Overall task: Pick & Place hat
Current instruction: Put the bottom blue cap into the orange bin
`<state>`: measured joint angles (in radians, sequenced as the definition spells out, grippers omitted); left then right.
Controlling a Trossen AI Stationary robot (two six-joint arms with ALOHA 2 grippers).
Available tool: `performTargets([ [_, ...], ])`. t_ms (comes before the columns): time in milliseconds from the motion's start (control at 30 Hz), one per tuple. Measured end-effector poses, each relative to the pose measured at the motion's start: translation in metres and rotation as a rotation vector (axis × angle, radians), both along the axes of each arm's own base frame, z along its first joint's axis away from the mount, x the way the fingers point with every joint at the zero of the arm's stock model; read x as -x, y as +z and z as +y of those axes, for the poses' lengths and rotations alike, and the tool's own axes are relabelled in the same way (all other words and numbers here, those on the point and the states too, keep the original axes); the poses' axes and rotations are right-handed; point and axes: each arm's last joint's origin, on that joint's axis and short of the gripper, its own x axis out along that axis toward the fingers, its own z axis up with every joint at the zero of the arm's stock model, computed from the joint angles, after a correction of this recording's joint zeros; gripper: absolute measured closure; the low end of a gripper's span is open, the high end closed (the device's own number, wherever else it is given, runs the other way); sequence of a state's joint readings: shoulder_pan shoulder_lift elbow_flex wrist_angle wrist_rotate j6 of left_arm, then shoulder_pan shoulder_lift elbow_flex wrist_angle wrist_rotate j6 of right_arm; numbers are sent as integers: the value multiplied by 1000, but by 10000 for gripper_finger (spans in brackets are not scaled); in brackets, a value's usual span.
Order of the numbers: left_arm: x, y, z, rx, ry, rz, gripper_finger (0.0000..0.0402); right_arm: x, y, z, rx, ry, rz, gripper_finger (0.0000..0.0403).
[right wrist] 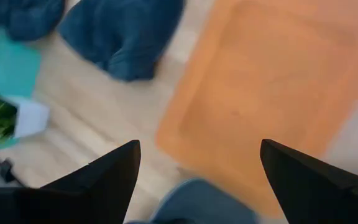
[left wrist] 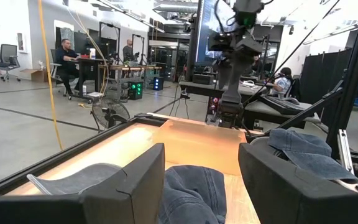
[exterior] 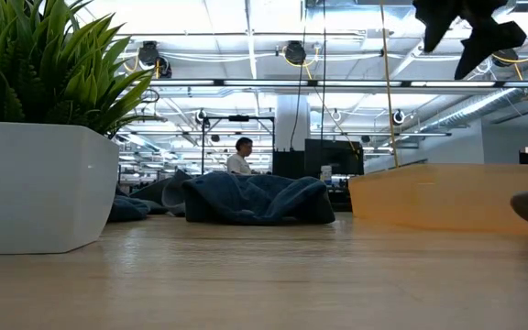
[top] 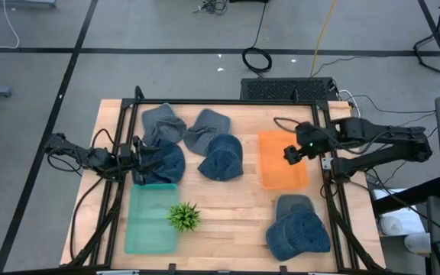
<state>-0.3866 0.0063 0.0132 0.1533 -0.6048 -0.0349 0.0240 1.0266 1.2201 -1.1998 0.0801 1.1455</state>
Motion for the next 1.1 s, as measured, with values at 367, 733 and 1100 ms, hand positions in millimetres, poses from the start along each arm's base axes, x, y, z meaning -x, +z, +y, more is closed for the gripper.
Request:
performTargets([
  [367,0,0,0,0,0,0,188,-31,-8,64,-116,148,-81,85],
  [733,0,0,0,0,0,0,188,-60,-20,143,-294,268,-236,85],
  [1100,0,0,0,0,0,0,188,-63,-39,198,-397,303,-264,85],
])
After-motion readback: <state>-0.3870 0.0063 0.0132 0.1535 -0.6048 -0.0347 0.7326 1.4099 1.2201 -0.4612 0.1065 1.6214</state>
